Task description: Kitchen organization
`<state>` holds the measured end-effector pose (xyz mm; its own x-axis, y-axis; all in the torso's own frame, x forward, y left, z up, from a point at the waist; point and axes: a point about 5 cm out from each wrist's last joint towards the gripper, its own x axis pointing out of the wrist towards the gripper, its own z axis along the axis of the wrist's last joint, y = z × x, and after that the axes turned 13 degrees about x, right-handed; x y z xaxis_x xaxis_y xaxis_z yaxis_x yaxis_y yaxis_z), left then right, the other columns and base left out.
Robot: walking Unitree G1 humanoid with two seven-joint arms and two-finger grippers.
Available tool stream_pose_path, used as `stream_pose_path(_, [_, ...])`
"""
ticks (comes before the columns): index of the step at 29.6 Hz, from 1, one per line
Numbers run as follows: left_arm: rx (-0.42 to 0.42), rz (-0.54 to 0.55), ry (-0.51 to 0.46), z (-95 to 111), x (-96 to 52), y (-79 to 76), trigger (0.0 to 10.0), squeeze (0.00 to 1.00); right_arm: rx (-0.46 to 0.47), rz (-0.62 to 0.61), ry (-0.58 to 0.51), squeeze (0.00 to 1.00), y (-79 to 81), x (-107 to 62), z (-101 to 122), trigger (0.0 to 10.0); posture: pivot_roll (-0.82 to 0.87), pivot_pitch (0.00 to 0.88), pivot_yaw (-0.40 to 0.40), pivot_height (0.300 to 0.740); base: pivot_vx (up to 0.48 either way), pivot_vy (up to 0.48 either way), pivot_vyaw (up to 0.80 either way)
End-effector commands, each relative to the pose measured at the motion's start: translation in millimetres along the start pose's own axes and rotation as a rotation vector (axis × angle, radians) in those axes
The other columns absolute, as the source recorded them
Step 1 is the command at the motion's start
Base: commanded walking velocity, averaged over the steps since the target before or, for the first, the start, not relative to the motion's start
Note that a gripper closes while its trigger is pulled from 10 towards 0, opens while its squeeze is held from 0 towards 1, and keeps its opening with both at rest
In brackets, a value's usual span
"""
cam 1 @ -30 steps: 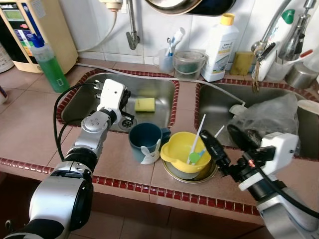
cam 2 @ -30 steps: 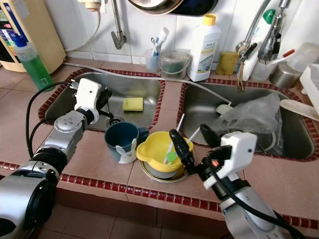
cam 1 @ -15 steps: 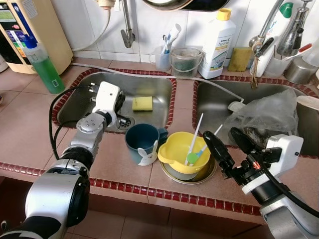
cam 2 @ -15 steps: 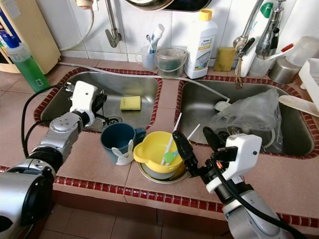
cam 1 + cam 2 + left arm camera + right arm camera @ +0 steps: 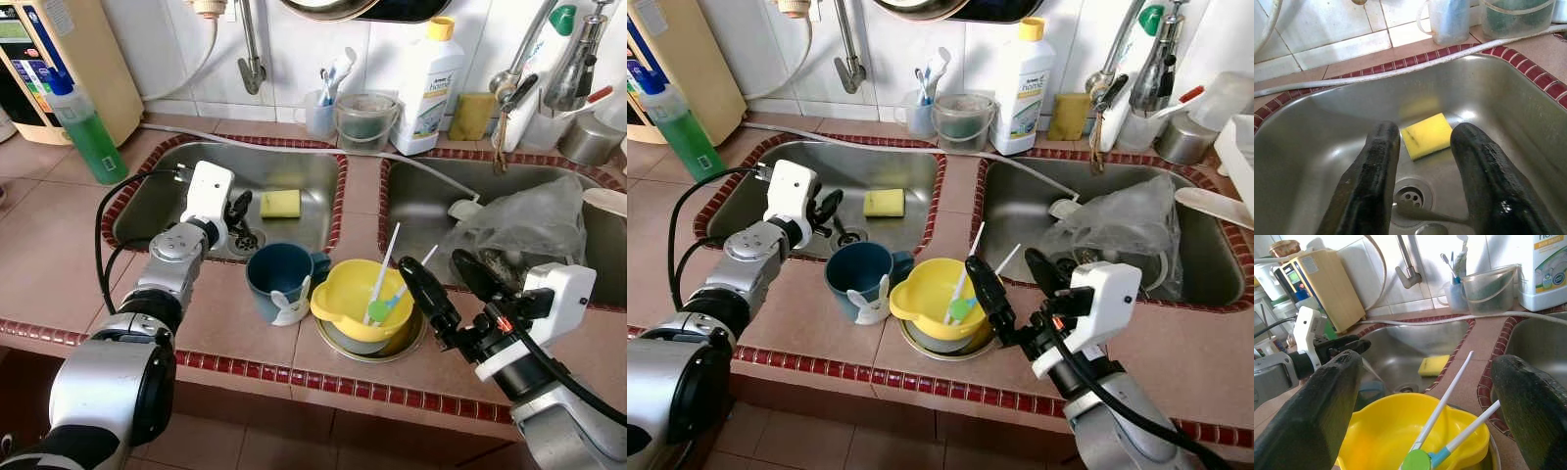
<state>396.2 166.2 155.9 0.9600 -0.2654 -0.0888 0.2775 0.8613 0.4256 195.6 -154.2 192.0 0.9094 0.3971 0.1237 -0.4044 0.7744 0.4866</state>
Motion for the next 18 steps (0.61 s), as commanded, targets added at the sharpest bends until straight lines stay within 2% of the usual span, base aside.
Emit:
stream_pose_path(1, [0.004,0.01,0.001,3.0,0.2,7.4,10.0,1.0,-0.003,0.015,-0.007,0.0,3.6,-1.0,3.5,10.0,-0.19,0.069,0.083,0.74,0.0,0.0,0.0])
stream_pose_path(15, [0.003,0.009,0.002,2.8,0.1,7.5,10.0,1.0,-0.001,0.016,-0.006,0.0,3.7,-0.7,3.7,10.0,-0.19,0.069,0.083,0.74,0.0,0.0,0.0])
stream_pose_path(16, [-0.008,0.013,-0.012,5.7,0.1,11.4,10.0,0.0,0.003,0.031,-0.01,0.0,3.8,4.3,4.2,10.0,-0.15,0.051,0.07,0.74,0.0,0.0,0.0])
stream_pose_path(18, [-0.016,0.017,-0.023,7.8,0.0,14.3,10.0,0.0,0.005,0.043,-0.014,0.0,3.8,8.0,4.5,10.0,-0.15,0.051,0.07,0.74,0.0,0.0,0.0])
